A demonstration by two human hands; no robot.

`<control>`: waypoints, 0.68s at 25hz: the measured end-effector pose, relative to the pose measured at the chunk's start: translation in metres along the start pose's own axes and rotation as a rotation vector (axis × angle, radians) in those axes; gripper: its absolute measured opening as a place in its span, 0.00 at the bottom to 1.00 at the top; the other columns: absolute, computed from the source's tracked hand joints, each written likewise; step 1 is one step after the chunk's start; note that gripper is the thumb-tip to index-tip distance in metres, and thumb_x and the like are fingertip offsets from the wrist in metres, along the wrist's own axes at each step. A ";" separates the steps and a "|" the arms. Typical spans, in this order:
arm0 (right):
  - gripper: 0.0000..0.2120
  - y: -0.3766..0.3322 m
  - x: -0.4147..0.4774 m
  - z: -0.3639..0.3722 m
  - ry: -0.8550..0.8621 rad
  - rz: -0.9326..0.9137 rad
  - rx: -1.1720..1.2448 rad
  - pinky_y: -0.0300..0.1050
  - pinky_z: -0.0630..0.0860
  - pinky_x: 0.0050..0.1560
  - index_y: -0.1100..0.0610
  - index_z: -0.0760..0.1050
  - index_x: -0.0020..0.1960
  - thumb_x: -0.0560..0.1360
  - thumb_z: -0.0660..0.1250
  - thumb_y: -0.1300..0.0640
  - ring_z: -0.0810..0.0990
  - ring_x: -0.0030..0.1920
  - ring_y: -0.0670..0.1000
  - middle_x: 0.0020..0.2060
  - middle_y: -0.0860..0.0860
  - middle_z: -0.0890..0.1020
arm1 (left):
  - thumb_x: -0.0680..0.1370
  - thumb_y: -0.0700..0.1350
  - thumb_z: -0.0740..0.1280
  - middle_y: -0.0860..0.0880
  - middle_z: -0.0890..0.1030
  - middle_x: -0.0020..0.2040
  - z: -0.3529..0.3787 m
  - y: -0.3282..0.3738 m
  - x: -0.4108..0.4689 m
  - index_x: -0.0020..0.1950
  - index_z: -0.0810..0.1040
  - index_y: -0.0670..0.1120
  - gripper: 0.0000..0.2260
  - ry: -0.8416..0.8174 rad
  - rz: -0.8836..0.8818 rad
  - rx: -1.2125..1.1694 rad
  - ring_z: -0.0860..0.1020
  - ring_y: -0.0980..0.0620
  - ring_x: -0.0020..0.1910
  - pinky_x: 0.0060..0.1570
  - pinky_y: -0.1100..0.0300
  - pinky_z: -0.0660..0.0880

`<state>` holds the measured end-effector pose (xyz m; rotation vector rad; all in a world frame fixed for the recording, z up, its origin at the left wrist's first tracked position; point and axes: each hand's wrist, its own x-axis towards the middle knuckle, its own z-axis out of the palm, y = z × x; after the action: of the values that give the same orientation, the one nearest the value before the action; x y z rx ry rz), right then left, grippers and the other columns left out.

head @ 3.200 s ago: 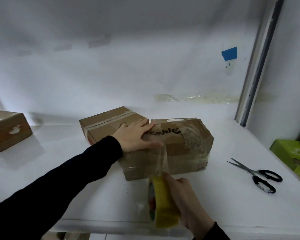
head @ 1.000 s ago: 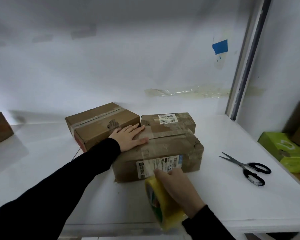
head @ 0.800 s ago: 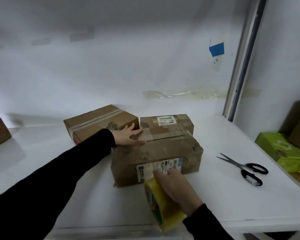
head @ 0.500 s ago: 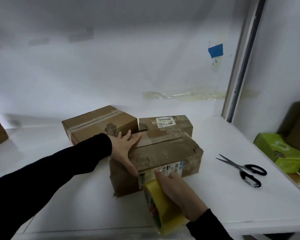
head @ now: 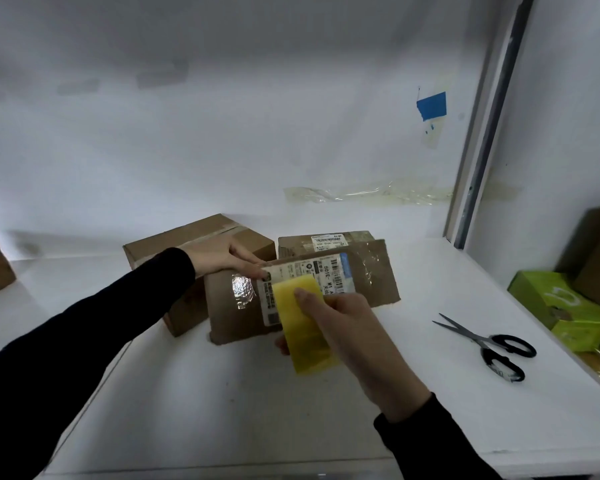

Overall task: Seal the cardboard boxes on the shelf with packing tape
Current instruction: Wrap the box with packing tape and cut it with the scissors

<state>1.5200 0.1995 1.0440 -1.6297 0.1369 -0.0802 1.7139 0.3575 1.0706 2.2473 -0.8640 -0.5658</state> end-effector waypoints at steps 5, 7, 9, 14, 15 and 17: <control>0.22 0.025 0.017 0.011 0.128 0.177 -0.098 0.55 0.80 0.52 0.53 0.71 0.56 0.70 0.62 0.38 0.82 0.49 0.58 0.53 0.56 0.82 | 0.46 0.65 0.78 0.43 0.85 0.44 -0.008 -0.007 0.016 0.42 0.86 0.43 0.34 0.073 -0.065 -0.128 0.82 0.48 0.42 0.48 0.58 0.79; 0.17 0.033 0.012 0.010 0.091 0.382 0.051 0.47 0.82 0.40 0.55 0.68 0.53 0.75 0.61 0.42 0.84 0.35 0.54 0.43 0.58 0.83 | 0.45 0.67 0.77 0.46 0.86 0.44 -0.011 -0.008 0.021 0.39 0.86 0.47 0.31 0.063 -0.101 -0.116 0.82 0.49 0.43 0.54 0.54 0.76; 0.16 0.040 0.012 0.012 0.104 0.462 0.074 0.41 0.79 0.35 0.57 0.66 0.53 0.79 0.57 0.43 0.83 0.32 0.51 0.41 0.57 0.81 | 0.41 0.68 0.77 0.50 0.86 0.41 -0.014 -0.006 0.022 0.35 0.86 0.51 0.30 0.036 -0.137 -0.123 0.83 0.53 0.40 0.50 0.59 0.78; 0.17 0.036 0.036 0.022 0.230 0.420 -0.041 0.46 0.79 0.49 0.55 0.69 0.40 0.79 0.55 0.44 0.81 0.45 0.53 0.44 0.56 0.81 | 0.60 0.63 0.75 0.57 0.85 0.40 -0.009 0.000 0.015 0.43 0.85 0.57 0.16 0.209 -0.066 -0.004 0.79 0.67 0.34 0.32 0.72 0.71; 0.17 0.038 0.041 0.023 0.231 0.412 -0.042 0.50 0.80 0.52 0.56 0.71 0.42 0.79 0.55 0.44 0.82 0.47 0.55 0.46 0.58 0.82 | 0.69 0.59 0.71 0.57 0.84 0.44 -0.004 0.000 0.014 0.49 0.84 0.56 0.12 0.365 -0.010 0.181 0.78 0.69 0.35 0.33 0.72 0.68; 0.17 0.041 0.045 0.025 0.211 0.396 -0.082 0.54 0.80 0.53 0.57 0.73 0.43 0.79 0.56 0.46 0.82 0.48 0.58 0.47 0.60 0.83 | 0.78 0.60 0.57 0.53 0.81 0.57 0.009 0.004 0.007 0.62 0.78 0.51 0.20 0.506 0.099 0.554 0.78 0.63 0.50 0.43 0.68 0.68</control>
<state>1.5669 0.2158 1.0001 -1.6446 0.6280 0.0588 1.7118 0.3463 1.0656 2.6329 -0.9274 0.3322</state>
